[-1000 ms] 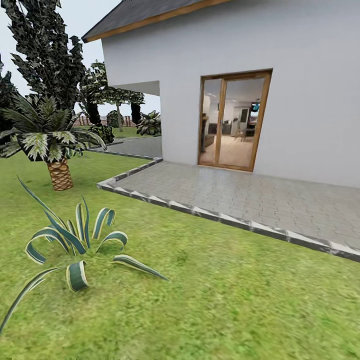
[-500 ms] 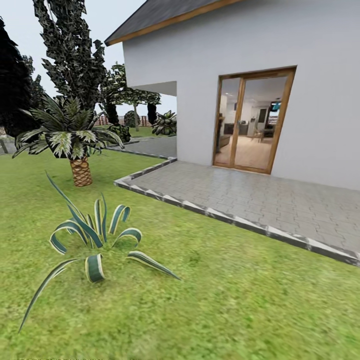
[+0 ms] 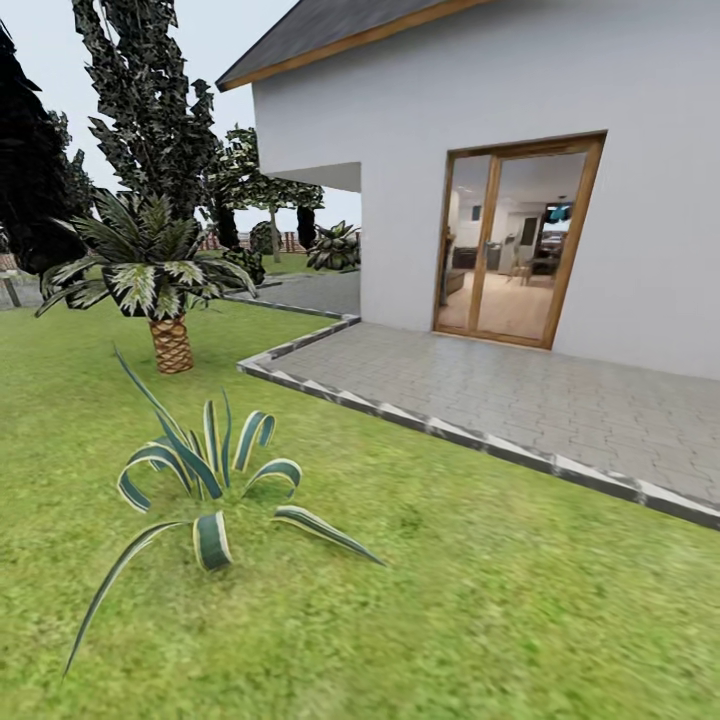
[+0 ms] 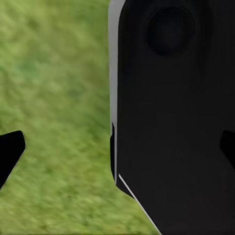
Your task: Take the three Easter eggs out of the wicker basket on the lawn in the garden, then place them on the lawn next to a single tree (choose any tree) so that all three eggs are next to the same tree and none are left in the basket.
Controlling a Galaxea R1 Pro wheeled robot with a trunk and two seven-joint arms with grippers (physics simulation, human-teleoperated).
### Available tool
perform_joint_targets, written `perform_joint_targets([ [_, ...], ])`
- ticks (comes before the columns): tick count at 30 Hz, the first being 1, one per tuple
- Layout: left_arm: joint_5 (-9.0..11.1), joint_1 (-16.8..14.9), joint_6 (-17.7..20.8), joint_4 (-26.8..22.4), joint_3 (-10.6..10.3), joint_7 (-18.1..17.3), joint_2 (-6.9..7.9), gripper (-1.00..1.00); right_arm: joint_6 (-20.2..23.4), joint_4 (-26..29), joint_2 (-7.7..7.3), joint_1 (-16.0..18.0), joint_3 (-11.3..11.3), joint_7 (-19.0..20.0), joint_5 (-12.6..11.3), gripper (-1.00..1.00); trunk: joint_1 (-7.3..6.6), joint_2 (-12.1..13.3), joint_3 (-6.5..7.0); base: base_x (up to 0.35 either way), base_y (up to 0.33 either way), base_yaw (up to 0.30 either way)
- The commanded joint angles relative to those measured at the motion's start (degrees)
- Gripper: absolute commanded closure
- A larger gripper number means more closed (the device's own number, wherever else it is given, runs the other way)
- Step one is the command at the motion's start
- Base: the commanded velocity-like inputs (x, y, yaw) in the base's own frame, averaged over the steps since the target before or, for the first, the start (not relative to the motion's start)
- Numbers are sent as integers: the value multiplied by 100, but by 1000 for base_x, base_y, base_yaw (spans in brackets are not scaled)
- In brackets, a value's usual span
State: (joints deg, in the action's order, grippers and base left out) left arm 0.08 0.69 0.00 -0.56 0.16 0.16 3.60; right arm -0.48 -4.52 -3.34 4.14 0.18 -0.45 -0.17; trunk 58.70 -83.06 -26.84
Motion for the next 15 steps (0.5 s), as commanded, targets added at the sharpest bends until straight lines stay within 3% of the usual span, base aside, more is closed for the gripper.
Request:
perform_joint_targets([
  [1, 1, 2, 0, -6, 1, 2, 0, -100, -5, -14, 0, 8, 4, -4, -1, -100, 3, -2, -4, 248, 246, 0],
  [6, 1, 2, 0, -13, 1, 4, 0, -100, -5, -14, 8, 8, 8, -1, -1, -100, 3, -2, -4, 309, 121, 0],
  [15, 1, 2, 0, -15, 1, 4, 0, -100, -5, -15, 9, 8, 8, 1, -1, -100, 3, -2, -4, 331, 14, 0],
])
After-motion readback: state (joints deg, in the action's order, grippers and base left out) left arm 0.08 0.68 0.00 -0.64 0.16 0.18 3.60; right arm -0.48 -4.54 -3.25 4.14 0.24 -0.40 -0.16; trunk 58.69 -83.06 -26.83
